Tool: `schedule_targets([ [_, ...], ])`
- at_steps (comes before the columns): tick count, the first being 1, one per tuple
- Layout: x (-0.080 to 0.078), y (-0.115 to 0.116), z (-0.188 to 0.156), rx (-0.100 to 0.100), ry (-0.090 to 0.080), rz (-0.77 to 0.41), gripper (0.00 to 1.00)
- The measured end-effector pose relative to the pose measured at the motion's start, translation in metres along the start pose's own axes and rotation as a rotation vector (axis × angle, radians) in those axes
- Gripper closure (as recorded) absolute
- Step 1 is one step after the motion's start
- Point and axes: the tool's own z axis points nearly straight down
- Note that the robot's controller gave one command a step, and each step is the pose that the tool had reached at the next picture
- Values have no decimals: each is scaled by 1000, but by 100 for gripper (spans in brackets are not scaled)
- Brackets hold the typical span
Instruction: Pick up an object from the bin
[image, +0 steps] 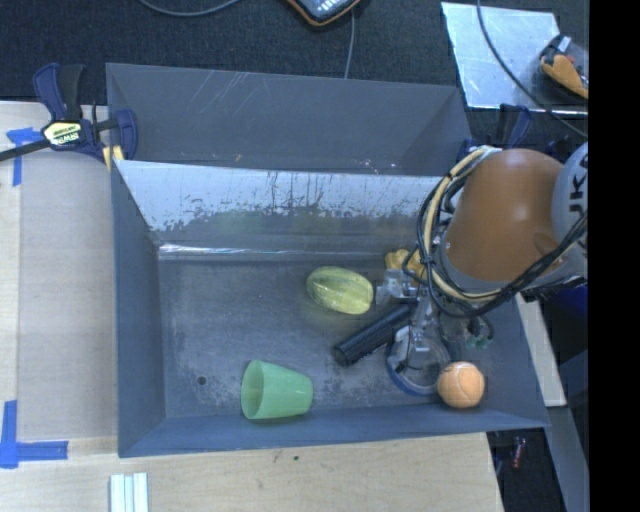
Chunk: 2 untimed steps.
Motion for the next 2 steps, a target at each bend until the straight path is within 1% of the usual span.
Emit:
schedule_targets([
  [1,-2,0,-5,1,-9,-2,0],
  [2,-33,-64,97,2,-6,-131,0],
])
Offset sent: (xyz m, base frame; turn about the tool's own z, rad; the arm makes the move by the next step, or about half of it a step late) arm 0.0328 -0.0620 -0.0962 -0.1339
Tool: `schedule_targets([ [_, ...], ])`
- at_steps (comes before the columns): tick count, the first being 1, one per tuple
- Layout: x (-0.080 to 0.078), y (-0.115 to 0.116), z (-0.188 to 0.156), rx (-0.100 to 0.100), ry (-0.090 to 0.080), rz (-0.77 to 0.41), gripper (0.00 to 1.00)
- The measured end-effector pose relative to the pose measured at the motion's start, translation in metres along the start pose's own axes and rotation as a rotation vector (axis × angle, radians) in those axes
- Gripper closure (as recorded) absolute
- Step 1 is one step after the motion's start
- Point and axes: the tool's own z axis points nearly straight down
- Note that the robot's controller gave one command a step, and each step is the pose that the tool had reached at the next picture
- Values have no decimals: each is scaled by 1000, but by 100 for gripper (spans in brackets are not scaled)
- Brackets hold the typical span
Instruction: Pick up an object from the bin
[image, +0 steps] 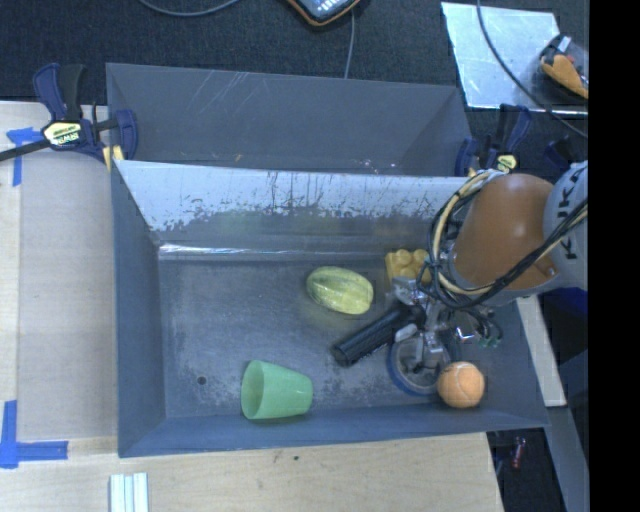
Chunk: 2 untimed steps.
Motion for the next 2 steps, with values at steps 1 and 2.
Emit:
schedule_targets([
  [1,-4,-1,-1,-1,-9,71,0],
  [2,-2,0,-2,0,-5,5,0],
])
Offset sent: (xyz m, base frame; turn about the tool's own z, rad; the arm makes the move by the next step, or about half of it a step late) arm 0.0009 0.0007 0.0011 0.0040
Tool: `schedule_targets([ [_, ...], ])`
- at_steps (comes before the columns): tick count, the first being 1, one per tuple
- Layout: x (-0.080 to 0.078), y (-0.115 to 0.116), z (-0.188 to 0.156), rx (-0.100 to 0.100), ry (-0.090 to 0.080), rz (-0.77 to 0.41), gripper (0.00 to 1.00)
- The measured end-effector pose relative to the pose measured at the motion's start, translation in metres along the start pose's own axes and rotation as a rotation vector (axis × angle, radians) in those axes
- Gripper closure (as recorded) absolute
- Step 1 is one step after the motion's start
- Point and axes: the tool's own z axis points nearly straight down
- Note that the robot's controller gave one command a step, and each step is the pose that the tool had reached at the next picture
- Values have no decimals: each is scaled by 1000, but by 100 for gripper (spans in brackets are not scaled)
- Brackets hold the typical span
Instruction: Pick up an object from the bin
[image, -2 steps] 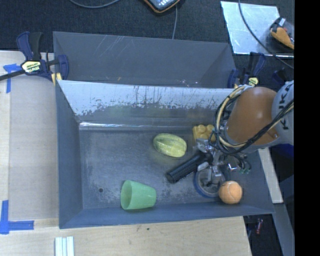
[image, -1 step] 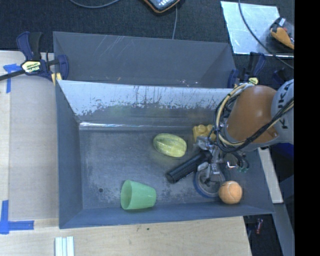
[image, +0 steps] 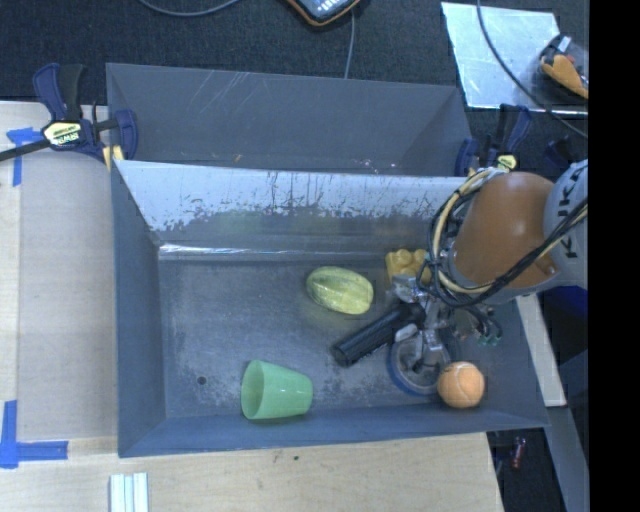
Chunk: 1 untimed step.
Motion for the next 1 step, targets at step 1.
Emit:
schedule_targets([
  [1,-1,-1,0,0,-3,40,0],
])
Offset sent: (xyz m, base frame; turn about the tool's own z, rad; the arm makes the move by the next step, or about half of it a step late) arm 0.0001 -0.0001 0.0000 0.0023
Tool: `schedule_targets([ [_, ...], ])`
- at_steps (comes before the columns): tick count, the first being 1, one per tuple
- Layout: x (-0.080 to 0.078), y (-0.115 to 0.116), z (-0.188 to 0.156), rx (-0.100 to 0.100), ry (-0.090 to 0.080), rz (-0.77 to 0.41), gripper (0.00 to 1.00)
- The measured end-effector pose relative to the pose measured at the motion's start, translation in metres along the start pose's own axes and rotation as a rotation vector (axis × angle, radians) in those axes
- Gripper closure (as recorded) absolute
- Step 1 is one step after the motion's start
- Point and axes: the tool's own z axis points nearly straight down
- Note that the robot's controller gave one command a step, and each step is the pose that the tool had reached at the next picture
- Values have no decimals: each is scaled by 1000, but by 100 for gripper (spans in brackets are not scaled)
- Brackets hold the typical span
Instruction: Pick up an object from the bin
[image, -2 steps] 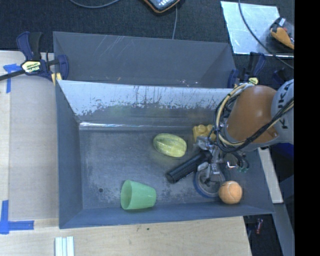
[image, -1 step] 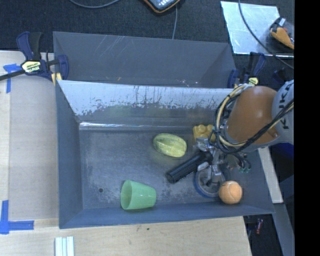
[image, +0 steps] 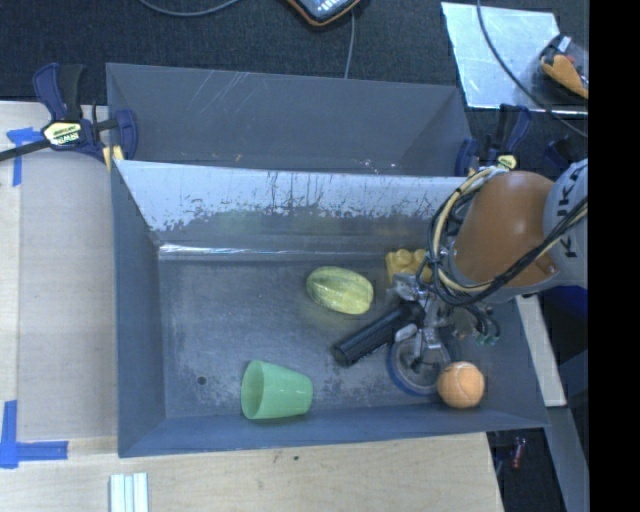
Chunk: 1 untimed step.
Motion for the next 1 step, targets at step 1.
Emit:
schedule_targets([
  [1,0,1,-1,0,0,-36,100],
])
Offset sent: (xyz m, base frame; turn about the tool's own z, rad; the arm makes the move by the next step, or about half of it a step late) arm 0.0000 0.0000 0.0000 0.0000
